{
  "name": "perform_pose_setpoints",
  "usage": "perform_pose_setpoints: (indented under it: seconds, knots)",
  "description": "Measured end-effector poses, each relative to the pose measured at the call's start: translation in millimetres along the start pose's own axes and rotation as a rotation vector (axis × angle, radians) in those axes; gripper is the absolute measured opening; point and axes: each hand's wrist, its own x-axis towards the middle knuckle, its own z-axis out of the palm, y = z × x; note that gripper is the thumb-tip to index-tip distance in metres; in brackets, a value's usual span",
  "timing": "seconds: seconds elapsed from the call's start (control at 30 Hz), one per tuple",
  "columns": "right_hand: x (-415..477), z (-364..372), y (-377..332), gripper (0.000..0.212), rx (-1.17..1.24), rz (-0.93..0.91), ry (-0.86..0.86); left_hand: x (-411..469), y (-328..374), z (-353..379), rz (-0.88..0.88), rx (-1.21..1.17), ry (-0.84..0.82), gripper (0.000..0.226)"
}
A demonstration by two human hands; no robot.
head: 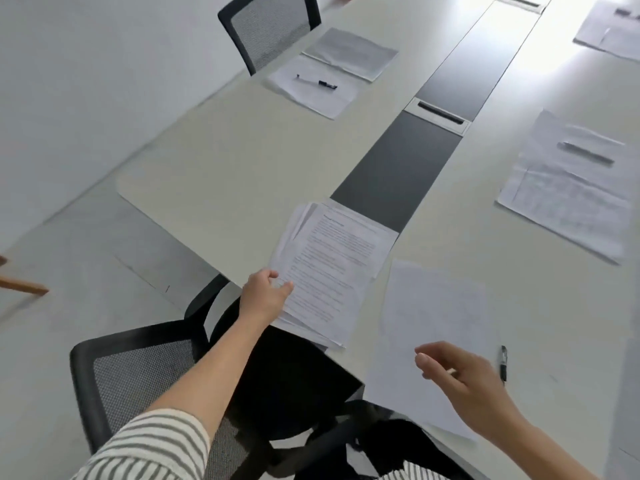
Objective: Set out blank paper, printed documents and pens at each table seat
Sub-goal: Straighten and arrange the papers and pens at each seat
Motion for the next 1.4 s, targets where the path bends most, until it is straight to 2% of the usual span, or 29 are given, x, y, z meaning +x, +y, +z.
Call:
perform_pose_setpoints:
  seconds: [0.13,0.2,0.27,0.37,0.47,0.53,0.7,0.8,0.87,0.93,1.0,1.07,1.17,1.23,1.33,1.4]
  knots:
    - [29.3,14.3,1.0,0.006,-0.056,0.018,-0.024,56.1,3.6,23.6,-0.036,0.251,0.030,0.066]
    - [43.7,20.7,2.2,0.008,-0.086,0.021,-0.052,68.7,6.1,32.5,-0.054,0.395,0.088,0.067]
    - [55.3,25.5,4.2,0.011,-0.113,0.014,-0.082,76.1,8.5,40.2,-0.062,0.442,0.123,0.067]
    - [68.3,29.0,9.6,0.014,-0.142,0.011,-0.113,82.9,15.8,45.3,-0.114,0.312,0.084,0.065]
    - [80.1,26.7,14.7,0.014,-0.135,0.037,-0.146,84.7,17.8,45.9,-0.135,0.193,0.036,0.041]
    - [88.1,22.4,16.1,0.016,-0.134,0.062,-0.172,80.1,16.7,44.9,-0.087,0.120,0.013,0.022]
    - [116.6,5.6,13.7,0.019,-0.086,0.121,-0.200,50.2,32.9,32.3,0.091,-0.042,0.032,0.011]
    - [136.2,0.4,12.9,0.031,0.013,0.161,-0.127,24.3,53.1,16.5,0.160,-0.183,-0.003,0.007]
    - [148.5,-3.6,5.6,0.056,0.215,0.217,-0.100,5.4,68.6,1.3,0.197,-0.309,-0.061,0.010]
    - [161.4,-11.7,-9.0,0.076,0.495,0.245,-0.163,-8.5,80.0,-13.7,0.243,-0.388,-0.097,0.020]
    - [172.3,-24.4,-28.2,0.080,0.691,0.201,-0.261,-14.8,86.0,-26.2,0.276,-0.413,-0.103,0.022]
    - [177.7,-34.9,-51.7,0.075,0.792,0.093,-0.294,-14.8,88.7,-37.0,0.293,-0.411,-0.090,0.022]
    - [178.9,-41.1,-87.3,0.043,0.798,-0.097,-0.106,-6.5,91.9,-52.5,0.276,-0.412,0.004,0.017]
    - [177.5,-39.9,-103.8,0.035,0.752,-0.177,0.001,-0.2,94.8,-60.5,0.292,-0.430,0.095,0.020]
    - [175.3,-30.2,-105.9,0.029,0.630,-0.227,0.039,8.2,96.6,-61.5,0.341,-0.410,0.177,0.031]
    - [175.7,-19.7,-98.8,0.023,0.519,-0.186,0.058,13.1,92.9,-54.6,0.339,-0.403,0.165,0.032]
